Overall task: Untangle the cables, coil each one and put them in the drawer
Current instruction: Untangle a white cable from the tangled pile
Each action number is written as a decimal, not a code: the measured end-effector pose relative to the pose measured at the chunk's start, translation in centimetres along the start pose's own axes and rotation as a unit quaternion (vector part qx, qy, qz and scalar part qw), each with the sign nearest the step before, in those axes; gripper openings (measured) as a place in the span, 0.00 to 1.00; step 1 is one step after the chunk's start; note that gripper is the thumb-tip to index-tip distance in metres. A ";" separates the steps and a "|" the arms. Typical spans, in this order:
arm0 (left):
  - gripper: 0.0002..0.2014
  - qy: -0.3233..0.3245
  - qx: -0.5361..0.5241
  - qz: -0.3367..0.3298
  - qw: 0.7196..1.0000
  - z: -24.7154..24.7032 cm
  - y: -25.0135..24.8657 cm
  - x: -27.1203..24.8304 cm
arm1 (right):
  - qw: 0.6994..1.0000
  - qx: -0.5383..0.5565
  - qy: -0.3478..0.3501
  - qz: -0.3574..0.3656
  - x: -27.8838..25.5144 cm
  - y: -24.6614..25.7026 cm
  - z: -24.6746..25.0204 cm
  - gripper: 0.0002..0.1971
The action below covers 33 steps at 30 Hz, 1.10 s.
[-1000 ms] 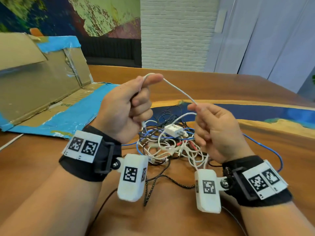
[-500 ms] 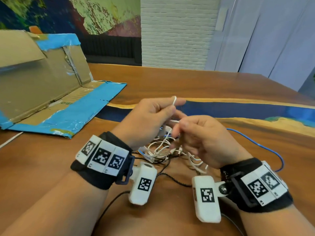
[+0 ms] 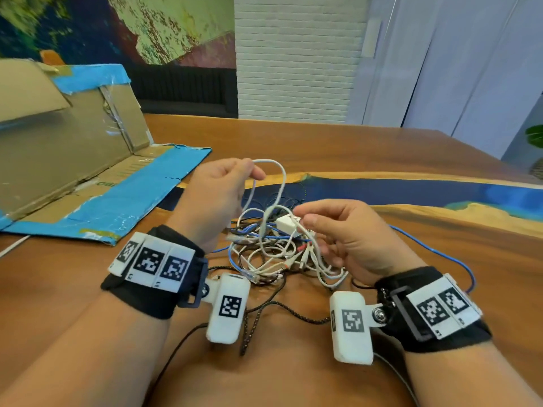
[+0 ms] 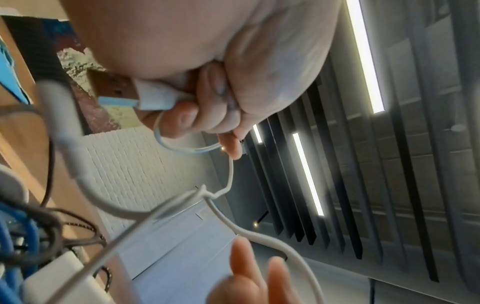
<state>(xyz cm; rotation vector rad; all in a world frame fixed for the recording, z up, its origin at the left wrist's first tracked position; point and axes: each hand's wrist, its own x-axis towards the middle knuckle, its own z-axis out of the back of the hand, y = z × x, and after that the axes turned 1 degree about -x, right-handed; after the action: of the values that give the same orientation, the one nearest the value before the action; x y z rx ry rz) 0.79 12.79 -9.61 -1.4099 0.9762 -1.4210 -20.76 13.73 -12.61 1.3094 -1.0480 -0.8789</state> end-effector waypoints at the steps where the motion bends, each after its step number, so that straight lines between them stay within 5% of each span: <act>1: 0.17 -0.014 -0.004 0.001 1.000 0.3 0.1 0.2 | 1.000 0.004 0.014 -0.006 -0.1 0.0 0.1 0.09; 7: 0.17 -0.016 0.006 -0.005 1.000 0.9 0.0 0.4 | 0.998 0.055 0.021 0.010 0.3 0.1 -0.3 0.25; 13: 0.18 0.048 0.051 -0.022 0.997 -0.3 0.5 0.0 | 0.999 0.033 0.018 0.003 0.2 0.0 -1.9 0.20; 16: 0.18 -0.006 0.038 -0.003 0.999 0.2 0.7 0.5 | 0.984 0.144 -0.096 0.032 0.5 0.7 -1.0 0.12; 20: 0.17 -0.125 -0.016 0.013 0.992 1.9 0.4 1.6 | 0.920 0.267 -0.278 0.067 1.0 1.1 1.8 0.15; 24: 0.15 -0.178 -0.039 -0.003 0.983 3.4 0.1 2.0 | 0.902 0.281 -0.319 0.070 1.1 1.3 2.9 0.17; 29: 0.15 -0.112 -0.030 -0.002 0.993 1.8 0.1 1.3 | 0.944 0.222 -0.236 0.062 1.2 0.7 1.6 0.29; 33: 0.16 -0.006 -0.020 0.008 1.000 0.2 0.4 0.4 | 0.955 0.120 -0.261 0.070 1.1 0.6 1.1 0.27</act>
<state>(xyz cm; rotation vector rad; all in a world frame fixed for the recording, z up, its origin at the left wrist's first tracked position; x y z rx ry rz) 0.99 12.28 -9.82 -1.4353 1.0118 -1.3865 -21.55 12.42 -11.96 1.2040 -1.6851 -1.0416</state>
